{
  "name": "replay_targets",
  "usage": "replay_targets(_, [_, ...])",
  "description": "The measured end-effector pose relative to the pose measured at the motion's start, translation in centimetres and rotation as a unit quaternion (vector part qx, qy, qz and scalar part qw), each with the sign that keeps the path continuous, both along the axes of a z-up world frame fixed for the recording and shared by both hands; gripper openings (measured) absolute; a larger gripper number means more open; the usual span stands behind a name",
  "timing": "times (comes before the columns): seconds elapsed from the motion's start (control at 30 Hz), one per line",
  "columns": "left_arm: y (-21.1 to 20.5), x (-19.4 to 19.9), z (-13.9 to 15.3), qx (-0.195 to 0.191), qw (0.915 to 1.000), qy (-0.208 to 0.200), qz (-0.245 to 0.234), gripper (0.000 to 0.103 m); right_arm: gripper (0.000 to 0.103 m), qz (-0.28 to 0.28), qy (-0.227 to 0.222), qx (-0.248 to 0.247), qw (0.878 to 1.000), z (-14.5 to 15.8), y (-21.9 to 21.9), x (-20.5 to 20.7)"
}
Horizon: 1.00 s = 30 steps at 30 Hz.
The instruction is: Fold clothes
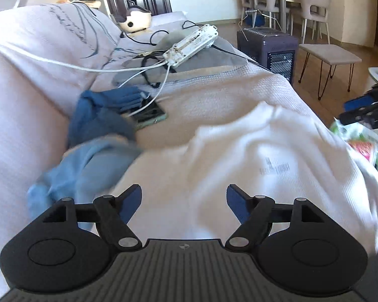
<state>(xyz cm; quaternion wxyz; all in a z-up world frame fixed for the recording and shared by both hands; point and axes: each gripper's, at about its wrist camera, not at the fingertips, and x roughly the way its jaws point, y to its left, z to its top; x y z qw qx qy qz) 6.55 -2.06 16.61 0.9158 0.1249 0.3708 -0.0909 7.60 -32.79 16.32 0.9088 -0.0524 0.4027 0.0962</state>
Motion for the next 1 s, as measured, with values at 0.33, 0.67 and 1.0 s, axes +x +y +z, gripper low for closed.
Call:
replay_targets(0.33, [3.6,-11.7,-2.9,-0.045,0.9974,0.056,-0.010,0.074,0.040,-0.014,0.026,0.014,0.999,1.5,-2.4,-13.6])
replay_targets(0.67, [2.7,-14.7,-8.2,-0.091,0.9916,0.091,0.012,0.075,0.041,-0.061,0.050,0.112,0.991,-4.3,-1.0,-20.0])
replay_targets(1.0, [1.5,-14.8,-10.8,-0.086,0.9909,0.103,0.009,0.070,0.041,-0.113,0.071,0.187,0.973,-9.8,1.0,-19.9])
